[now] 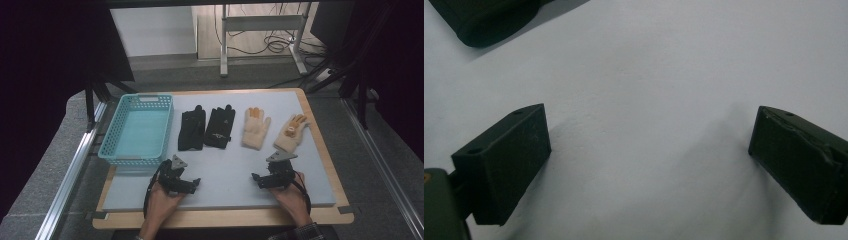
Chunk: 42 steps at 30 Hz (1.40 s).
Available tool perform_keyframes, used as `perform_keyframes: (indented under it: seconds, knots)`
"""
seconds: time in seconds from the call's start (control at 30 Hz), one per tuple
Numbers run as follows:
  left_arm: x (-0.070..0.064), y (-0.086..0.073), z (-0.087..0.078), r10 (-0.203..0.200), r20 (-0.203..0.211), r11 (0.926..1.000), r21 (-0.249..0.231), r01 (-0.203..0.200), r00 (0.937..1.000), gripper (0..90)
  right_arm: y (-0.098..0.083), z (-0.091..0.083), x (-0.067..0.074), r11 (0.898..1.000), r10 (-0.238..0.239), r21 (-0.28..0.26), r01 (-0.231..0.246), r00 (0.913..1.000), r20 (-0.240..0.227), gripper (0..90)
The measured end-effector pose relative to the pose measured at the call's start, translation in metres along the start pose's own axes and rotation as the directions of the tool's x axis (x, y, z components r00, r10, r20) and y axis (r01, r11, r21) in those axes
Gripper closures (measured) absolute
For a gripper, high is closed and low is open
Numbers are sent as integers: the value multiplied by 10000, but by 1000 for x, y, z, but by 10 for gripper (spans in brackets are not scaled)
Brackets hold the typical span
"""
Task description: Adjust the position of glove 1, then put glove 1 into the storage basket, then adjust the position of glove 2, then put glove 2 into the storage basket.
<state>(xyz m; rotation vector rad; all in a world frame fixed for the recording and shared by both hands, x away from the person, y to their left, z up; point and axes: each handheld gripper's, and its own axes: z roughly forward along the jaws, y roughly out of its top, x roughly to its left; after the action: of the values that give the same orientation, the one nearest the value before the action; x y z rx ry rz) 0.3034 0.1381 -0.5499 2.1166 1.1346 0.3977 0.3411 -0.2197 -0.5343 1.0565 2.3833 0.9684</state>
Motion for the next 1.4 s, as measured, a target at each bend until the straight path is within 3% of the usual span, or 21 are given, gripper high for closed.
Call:
perform_keyframes:
  seconds: [0.87,1.03,1.4]
  knots:
    - [0,0,0,-7,-3,10000,-5,7,10000,35,0,-1,2,10000,-13,-15,14,9998,181,87]
    - [0,0,0,-3,-10,10000,-6,3,10000,36,3,-4,6,9996,-287,-18,287,9991,311,127]
    - [0,0,0,-1,-18,10000,-11,1,10000,37,27,0,7,9996,-240,-152,232,9983,-527,182]
